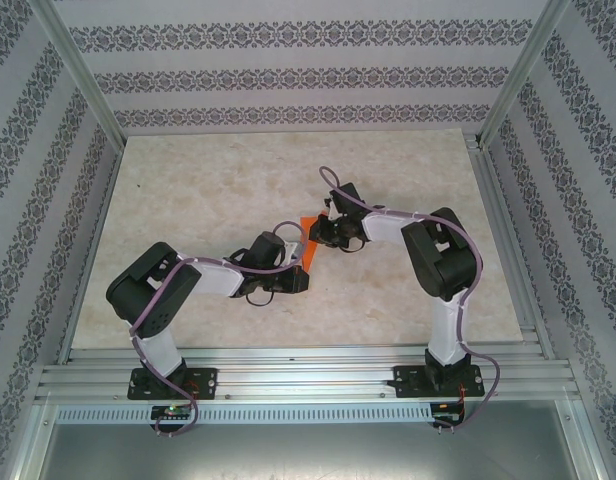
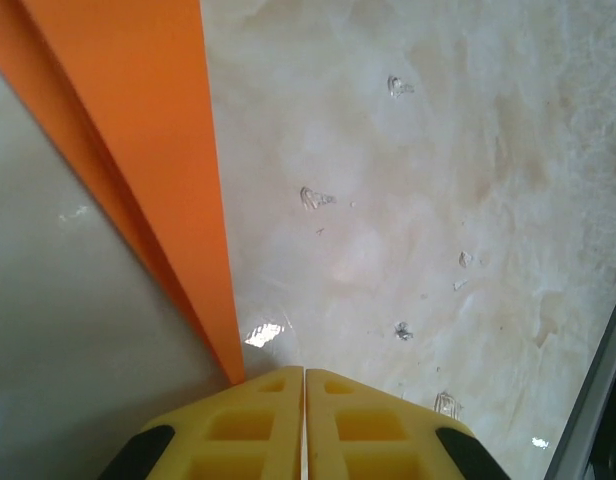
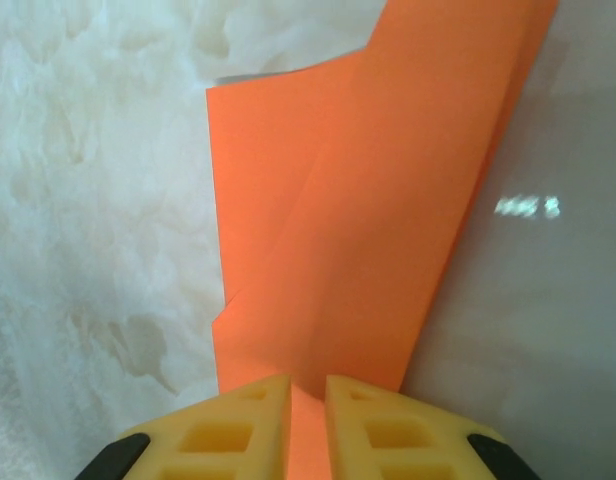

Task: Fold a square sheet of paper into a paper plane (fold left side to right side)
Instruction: Fold the wing for the fifth time at the center of the table.

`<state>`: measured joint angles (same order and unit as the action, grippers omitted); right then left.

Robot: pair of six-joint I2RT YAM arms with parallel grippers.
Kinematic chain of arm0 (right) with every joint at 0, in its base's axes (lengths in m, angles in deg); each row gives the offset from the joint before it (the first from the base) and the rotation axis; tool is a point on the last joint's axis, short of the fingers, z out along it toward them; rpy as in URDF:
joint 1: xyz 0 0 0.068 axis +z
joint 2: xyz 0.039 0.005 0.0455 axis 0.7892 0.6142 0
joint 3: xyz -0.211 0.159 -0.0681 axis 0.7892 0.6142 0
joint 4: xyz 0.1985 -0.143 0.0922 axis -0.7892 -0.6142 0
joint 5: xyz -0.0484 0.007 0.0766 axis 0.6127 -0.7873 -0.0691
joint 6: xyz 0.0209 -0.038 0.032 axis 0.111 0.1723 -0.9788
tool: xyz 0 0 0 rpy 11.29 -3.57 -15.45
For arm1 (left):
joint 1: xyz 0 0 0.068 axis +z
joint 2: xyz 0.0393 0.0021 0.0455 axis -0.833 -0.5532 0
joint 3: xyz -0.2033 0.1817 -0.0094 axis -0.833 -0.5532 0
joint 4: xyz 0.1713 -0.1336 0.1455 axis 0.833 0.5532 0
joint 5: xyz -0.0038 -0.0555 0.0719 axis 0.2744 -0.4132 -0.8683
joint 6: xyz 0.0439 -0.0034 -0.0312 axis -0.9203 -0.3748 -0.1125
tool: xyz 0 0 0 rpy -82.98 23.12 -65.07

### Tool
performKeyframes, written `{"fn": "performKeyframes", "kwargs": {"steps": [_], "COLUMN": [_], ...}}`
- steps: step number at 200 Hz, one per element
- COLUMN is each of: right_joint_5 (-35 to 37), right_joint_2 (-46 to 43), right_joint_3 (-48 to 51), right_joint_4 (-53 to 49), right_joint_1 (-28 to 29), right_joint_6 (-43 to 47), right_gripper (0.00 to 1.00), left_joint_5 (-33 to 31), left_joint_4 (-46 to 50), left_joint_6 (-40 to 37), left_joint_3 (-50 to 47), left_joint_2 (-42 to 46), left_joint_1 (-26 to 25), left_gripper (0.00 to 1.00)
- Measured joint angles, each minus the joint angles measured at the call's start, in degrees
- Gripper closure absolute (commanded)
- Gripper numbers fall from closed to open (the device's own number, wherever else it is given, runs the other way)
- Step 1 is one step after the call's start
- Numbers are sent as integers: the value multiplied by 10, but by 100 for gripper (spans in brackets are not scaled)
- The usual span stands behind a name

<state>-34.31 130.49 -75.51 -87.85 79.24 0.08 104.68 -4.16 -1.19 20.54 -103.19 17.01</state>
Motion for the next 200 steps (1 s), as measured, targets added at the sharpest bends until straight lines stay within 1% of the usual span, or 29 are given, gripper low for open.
{"fn": "performKeyframes", "kwargs": {"steps": [62, 98, 119, 150, 181, 200], "right_joint_5": [17, 16, 14, 8, 6, 6], "right_joint_2": [52, 58, 54, 22, -7, -13], "right_joint_3": [-82, -91, -81, -32, 10, 18], "right_joint_4": [-17, -19, -11, 1, 1, 4], "right_joint_1": [-33, -44, -43, -35, -13, -5], "right_joint_6": [30, 34, 31, 17, 2, -5], "right_gripper": [82, 82, 82, 82, 82, 82], "left_joint_5": [-1, 0, 2, 11, 15, 17], "left_joint_4": [0, -2, 56, 130, 138, 136], "left_joint_6": [0, 0, 0, -2, -2, -1], "left_joint_3": [-1, -6, -7, 19, 61, 81], "left_joint_2": [-1, 8, 32, 46, 46, 40], "left_joint_1": [0, -1, -2, -1, -1, -1], "left_gripper": [91, 89, 89, 88, 88, 88]}}
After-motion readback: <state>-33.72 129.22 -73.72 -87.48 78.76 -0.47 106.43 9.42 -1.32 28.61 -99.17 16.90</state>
